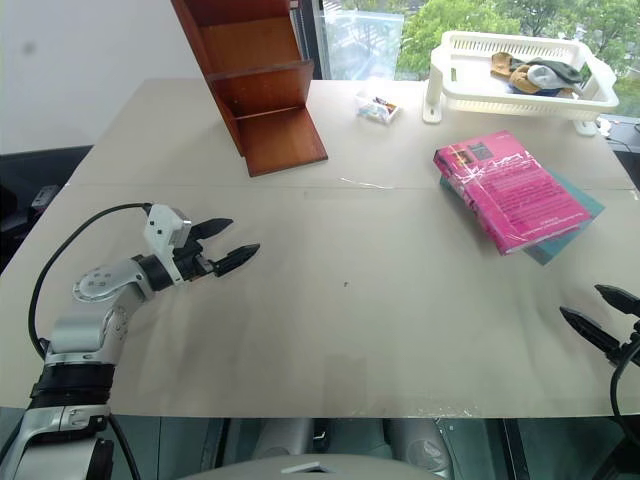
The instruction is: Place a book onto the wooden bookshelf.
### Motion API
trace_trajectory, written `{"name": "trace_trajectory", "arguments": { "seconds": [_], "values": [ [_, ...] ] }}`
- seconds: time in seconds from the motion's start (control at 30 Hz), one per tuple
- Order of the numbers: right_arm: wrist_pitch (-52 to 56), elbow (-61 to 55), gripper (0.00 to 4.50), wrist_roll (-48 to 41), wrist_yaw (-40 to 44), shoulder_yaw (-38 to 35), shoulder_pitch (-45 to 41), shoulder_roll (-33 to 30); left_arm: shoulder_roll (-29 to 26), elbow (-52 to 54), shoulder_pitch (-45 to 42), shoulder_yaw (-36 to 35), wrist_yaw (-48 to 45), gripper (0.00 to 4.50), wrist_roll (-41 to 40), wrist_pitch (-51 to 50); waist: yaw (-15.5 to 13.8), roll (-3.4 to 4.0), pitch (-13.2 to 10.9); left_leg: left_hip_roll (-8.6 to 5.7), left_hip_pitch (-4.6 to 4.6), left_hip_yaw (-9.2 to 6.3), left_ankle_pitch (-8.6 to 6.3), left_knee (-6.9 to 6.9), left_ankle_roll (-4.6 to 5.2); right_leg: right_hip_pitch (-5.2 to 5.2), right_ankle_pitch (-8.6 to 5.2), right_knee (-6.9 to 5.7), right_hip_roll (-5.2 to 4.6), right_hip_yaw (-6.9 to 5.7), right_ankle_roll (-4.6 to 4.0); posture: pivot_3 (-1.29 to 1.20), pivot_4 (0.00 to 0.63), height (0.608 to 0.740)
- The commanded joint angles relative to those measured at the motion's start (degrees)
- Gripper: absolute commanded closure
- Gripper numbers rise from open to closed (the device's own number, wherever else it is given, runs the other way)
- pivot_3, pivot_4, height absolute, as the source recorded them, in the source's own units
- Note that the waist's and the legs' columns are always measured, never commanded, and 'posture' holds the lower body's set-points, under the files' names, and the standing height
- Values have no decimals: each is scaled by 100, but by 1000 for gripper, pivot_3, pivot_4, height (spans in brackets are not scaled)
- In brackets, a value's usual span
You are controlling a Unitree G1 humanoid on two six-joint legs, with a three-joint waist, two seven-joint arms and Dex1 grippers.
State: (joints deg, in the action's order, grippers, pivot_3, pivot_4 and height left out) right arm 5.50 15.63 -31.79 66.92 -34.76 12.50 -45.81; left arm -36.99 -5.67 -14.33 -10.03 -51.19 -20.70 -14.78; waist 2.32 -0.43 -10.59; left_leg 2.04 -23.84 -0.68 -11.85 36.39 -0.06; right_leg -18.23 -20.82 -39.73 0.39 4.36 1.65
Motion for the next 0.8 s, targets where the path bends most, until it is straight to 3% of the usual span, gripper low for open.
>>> {"name": "trace_trajectory", "arguments": {
  "seconds": [0.03,0.8],
  "values": [
    [-144,18,0,-45,89,-204,41,-90,-131,221,111,-253,-153,66,-226,45,2,0,0,0,0,0,0,0,0,0,0,0,0,0,0,0,150,740],
    [-98,106,0,44,-141,-136,-102,-73,-237,460,302,-377,-286,66,-370,2,2,0,0,1,1,7,0,-5,0,-3,0,1,-1,6,0,0,150,740]
  ]
}}
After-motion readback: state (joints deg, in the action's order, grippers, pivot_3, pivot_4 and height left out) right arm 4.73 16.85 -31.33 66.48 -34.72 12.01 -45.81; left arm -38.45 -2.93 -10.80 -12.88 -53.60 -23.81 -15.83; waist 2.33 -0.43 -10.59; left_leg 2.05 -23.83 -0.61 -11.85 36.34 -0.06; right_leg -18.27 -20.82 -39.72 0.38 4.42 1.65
